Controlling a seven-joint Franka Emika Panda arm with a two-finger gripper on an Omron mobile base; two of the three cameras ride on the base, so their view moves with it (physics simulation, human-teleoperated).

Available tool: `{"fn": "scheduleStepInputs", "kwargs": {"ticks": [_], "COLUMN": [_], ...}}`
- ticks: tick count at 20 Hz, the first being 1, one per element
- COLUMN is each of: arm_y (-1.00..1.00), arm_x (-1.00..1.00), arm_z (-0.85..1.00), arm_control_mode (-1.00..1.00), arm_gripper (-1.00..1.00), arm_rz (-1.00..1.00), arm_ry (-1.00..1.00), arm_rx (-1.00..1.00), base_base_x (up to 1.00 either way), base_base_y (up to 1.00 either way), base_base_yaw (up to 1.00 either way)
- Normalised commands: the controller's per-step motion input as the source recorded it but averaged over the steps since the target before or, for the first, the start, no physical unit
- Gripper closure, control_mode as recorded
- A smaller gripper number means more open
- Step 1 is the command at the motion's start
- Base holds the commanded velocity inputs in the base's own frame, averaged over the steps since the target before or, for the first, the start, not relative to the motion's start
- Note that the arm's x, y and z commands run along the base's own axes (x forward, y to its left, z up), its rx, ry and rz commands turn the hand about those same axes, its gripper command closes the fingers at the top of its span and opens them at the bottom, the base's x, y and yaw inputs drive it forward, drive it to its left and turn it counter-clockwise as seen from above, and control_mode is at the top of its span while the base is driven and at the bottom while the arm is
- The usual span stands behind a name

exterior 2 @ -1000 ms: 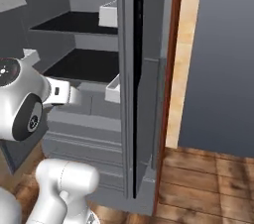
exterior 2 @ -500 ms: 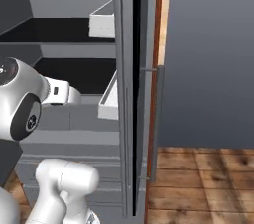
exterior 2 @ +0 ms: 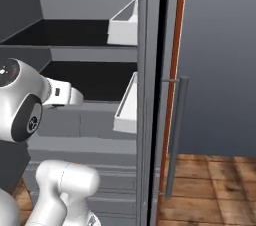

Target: Grab the garlic and lime from the fridge, place them in the blender, close the lid, and turn on the blender to create a marinade.

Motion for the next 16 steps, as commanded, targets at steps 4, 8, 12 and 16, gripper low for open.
{"fn": "scheduleStepInputs", "kwargs": {"ticks": [4, 8, 12, 16], "arm_y": [0.00, 0.00, 0.00, -0.06], "arm_x": [0.00, 0.00, 0.00, 0.10], "arm_z": [0.00, 0.00, 0.00, 0.17], "arm_control_mode": [1.00, 1.00, 1.00, -1.00], "arm_gripper": [-1.00, -1.00, -1.00, -1.00], "arm_rz": [0.00, 0.00, 0.00, -0.02], "arm_ry": [0.00, 0.00, 0.00, -0.03], "arm_rx": [0.00, 0.00, 0.00, 0.00], "base_base_x": [0.56, 0.58, 0.56, 0.37], "base_base_y": [0.01, 0.05, 0.00, -0.02], "base_base_yaw": [0.31, 0.28, 0.12, -0.01]}}
